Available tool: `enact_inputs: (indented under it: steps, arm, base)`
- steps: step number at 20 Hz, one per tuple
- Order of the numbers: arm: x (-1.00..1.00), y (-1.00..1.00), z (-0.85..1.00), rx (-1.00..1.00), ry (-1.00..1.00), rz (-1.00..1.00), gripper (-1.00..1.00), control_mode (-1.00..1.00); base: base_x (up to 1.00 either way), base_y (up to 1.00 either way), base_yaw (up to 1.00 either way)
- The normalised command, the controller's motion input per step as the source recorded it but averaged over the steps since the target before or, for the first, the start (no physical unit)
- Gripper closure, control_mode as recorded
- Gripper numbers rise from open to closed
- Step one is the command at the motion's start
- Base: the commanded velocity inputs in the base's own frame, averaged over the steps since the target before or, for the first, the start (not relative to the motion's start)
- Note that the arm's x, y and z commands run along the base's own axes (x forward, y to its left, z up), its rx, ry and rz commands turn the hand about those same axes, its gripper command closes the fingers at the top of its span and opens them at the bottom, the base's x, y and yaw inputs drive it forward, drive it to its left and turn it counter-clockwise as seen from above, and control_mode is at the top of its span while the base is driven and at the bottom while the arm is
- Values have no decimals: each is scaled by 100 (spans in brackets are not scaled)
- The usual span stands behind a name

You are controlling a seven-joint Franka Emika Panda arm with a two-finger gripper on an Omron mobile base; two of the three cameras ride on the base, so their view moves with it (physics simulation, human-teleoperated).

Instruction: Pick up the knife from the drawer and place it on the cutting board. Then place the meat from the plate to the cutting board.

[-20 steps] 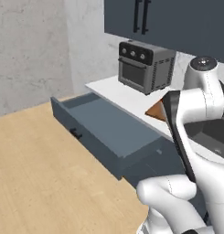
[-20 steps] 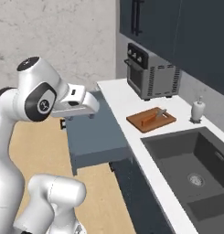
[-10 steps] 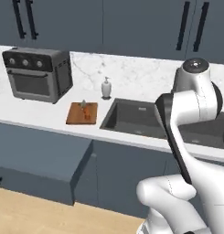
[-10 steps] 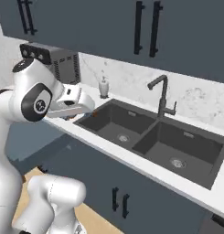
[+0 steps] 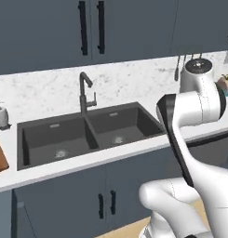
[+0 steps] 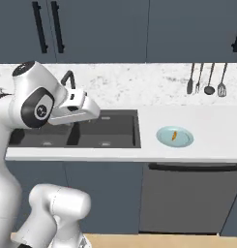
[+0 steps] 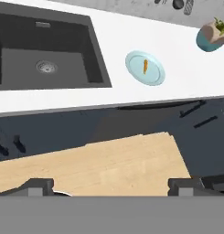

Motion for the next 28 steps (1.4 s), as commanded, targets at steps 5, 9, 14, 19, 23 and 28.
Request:
enact_inputs:
  steps: [5,9,14,19,23,28]
  arm:
    - [0,0,0,0,0,0,-100,100]
    - [0,0,0,0,0,0,-100,100]
    - [0,0,0,0,0,0,-100,100]
    - [29,-13,-11,1,6,4,-100,-100]
    - [26,-77,-76,12,36,11,-100,-100]
    - [37,-21,-62,12,22,1,-100,-100]
  base:
    - [8,-96,-22]
    - [40,-38,15]
    - [75,-4,12]
    - [53,6,6]
    - [0,0,0]
    - [0,0,0]
